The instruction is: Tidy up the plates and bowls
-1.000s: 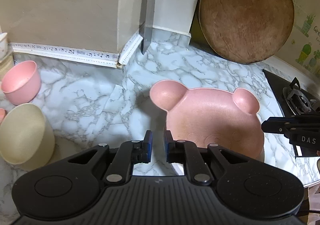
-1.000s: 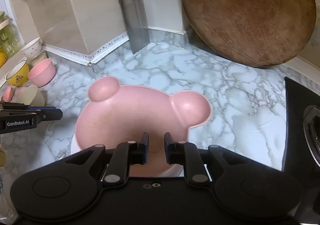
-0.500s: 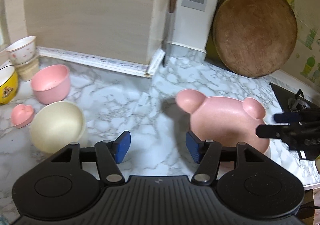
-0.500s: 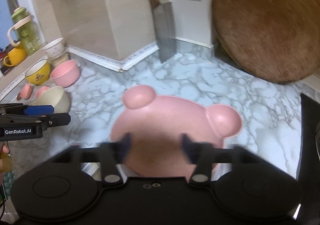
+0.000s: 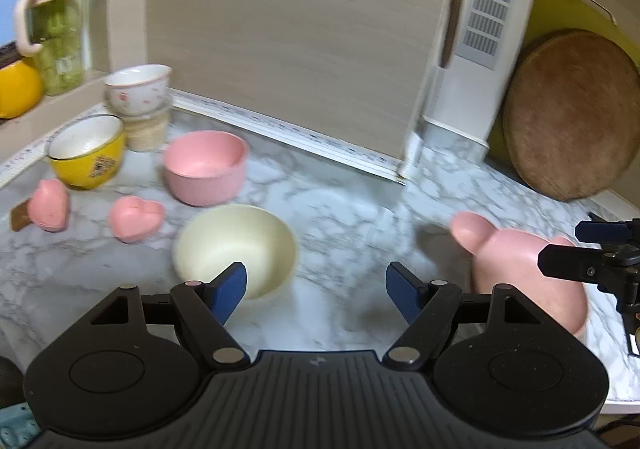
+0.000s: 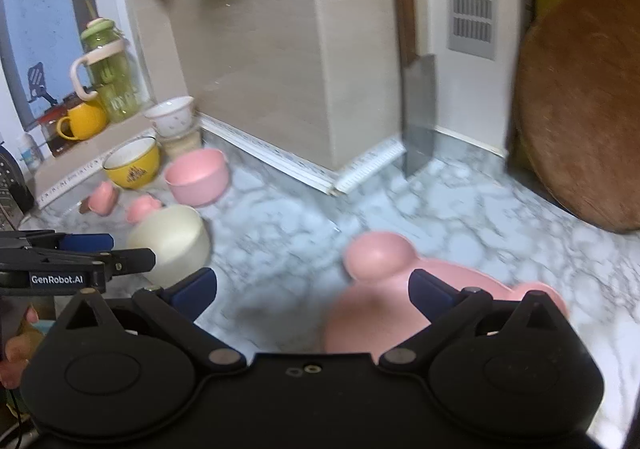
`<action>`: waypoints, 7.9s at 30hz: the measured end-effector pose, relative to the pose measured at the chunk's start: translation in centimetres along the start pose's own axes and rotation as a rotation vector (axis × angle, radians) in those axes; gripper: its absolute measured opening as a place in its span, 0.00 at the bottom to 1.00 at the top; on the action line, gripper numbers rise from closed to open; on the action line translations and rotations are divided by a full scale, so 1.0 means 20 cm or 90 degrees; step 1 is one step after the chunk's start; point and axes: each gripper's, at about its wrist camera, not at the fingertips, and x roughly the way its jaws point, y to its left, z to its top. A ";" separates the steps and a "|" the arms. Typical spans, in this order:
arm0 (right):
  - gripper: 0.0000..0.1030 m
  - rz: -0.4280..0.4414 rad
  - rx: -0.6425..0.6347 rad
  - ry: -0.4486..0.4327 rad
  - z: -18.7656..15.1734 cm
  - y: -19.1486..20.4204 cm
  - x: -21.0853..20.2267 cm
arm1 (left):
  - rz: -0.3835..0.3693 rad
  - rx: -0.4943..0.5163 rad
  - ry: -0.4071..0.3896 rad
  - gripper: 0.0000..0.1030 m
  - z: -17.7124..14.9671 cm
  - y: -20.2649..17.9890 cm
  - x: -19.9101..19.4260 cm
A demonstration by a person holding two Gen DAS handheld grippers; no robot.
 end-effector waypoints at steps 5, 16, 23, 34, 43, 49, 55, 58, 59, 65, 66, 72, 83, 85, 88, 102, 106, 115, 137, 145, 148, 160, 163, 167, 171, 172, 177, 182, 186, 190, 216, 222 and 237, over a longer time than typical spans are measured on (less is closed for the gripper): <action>1.00 0.000 -0.033 0.008 0.07 0.15 0.12 | 0.052 -0.015 -0.021 0.74 0.04 0.13 0.00; 1.00 0.028 -0.042 0.019 0.18 0.39 0.40 | 0.088 -0.055 0.005 0.74 0.10 0.38 0.14; 0.99 0.057 -0.061 0.070 0.21 0.49 0.59 | 0.101 -0.062 0.032 0.74 0.10 0.46 0.26; 0.88 0.077 -0.073 0.137 0.19 0.55 0.79 | 0.101 -0.061 0.073 0.74 0.08 0.52 0.42; 0.60 0.097 -0.046 0.184 0.15 0.55 0.89 | 0.078 -0.073 0.100 0.73 0.07 0.53 0.48; 0.42 0.109 -0.018 0.185 0.15 0.54 0.90 | 0.054 -0.079 0.112 0.40 0.07 0.52 0.49; 0.29 0.106 -0.018 0.194 0.15 0.57 0.91 | 0.056 -0.081 0.124 0.17 0.07 0.51 0.50; 0.23 0.096 -0.019 0.198 0.15 0.57 0.92 | 0.061 -0.075 0.128 0.12 0.07 0.50 0.49; 0.21 0.097 -0.018 0.200 0.15 0.58 0.92 | 0.060 -0.075 0.129 0.12 0.07 0.50 0.49; 0.17 0.082 -0.026 0.204 0.14 0.59 0.90 | 0.065 -0.069 0.137 0.11 0.07 0.48 0.47; 0.16 0.080 -0.026 0.205 0.14 0.59 0.90 | 0.066 -0.067 0.137 0.11 0.07 0.47 0.46; 0.15 0.079 -0.026 0.213 0.13 0.57 0.83 | 0.065 -0.060 0.140 0.11 0.08 0.42 0.39; 0.15 0.098 -0.041 0.235 0.08 0.52 0.60 | 0.066 -0.051 0.159 0.11 0.02 0.28 0.20; 0.15 0.101 -0.050 0.243 0.07 0.52 0.57 | 0.066 -0.048 0.167 0.11 -0.01 0.26 0.18; 0.15 0.104 -0.056 0.253 0.03 0.52 0.52 | 0.065 -0.052 0.180 0.11 -0.04 0.23 0.15; 0.15 0.116 -0.061 0.301 -0.11 0.48 0.41 | 0.058 -0.051 0.228 0.11 -0.20 0.14 0.07; 0.15 0.118 -0.065 0.308 -0.15 0.49 0.40 | 0.061 -0.052 0.241 0.11 -0.23 0.13 0.07; 0.15 0.120 -0.057 0.316 -0.18 0.47 0.40 | 0.061 -0.046 0.248 0.11 -0.25 0.13 0.07; 0.16 0.117 -0.040 0.281 -0.12 0.43 0.33 | 0.052 -0.028 0.200 0.11 -0.18 0.16 -0.02; 0.16 0.122 -0.043 0.248 -0.06 0.43 0.28 | 0.046 -0.008 0.157 0.12 -0.13 0.16 -0.10; 0.16 0.128 -0.043 0.234 -0.04 0.43 0.27 | 0.044 -0.012 0.141 0.21 -0.10 0.18 -0.11; 0.19 0.095 -0.066 0.160 0.11 0.48 0.24 | 0.067 -0.032 0.066 0.66 0.03 0.27 -0.16; 0.22 0.094 -0.061 0.145 0.17 0.48 0.25 | 0.071 -0.041 0.047 0.69 0.08 0.31 -0.16; 0.32 0.088 -0.059 0.124 0.25 0.47 0.29 | 0.080 -0.050 0.027 0.69 0.16 0.34 -0.13; 0.73 0.084 -0.072 0.104 0.33 0.46 0.34 | 0.099 -0.058 0.010 0.71 0.23 0.38 -0.09; 0.81 0.082 -0.076 0.098 0.35 0.46 0.35 | 0.101 -0.062 0.008 0.72 0.25 0.39 -0.07; 0.95 0.101 -0.110 0.081 0.45 0.47 0.46 | 0.118 -0.078 -0.004 0.76 0.35 0.47 0.02; 0.98 0.104 -0.117 0.084 0.55 0.48 0.62 | 0.138 -0.098 -0.008 0.76 0.44 0.55 0.14; 1.00 0.090 -0.102 0.062 0.61 0.49 0.74 | 0.143 -0.103 -0.011 0.76 0.50 0.60 0.24; 1.00 0.085 -0.074 0.077 0.65 0.48 0.87 | 0.141 -0.098 -0.012 0.76 0.55 0.62 0.33; 0.69 0.087 -0.037 0.219 0.65 0.58 1.45 | 0.125 -0.151 0.102 0.75 0.57 0.90 0.93; 0.53 0.086 -0.023 0.230 0.63 0.58 1.52 | 0.113 -0.158 0.122 0.51 0.54 0.91 1.00; 0.26 0.087 -0.035 0.243 0.63 0.63 1.57 | 0.127 -0.135 0.155 0.09 0.52 0.89 1.01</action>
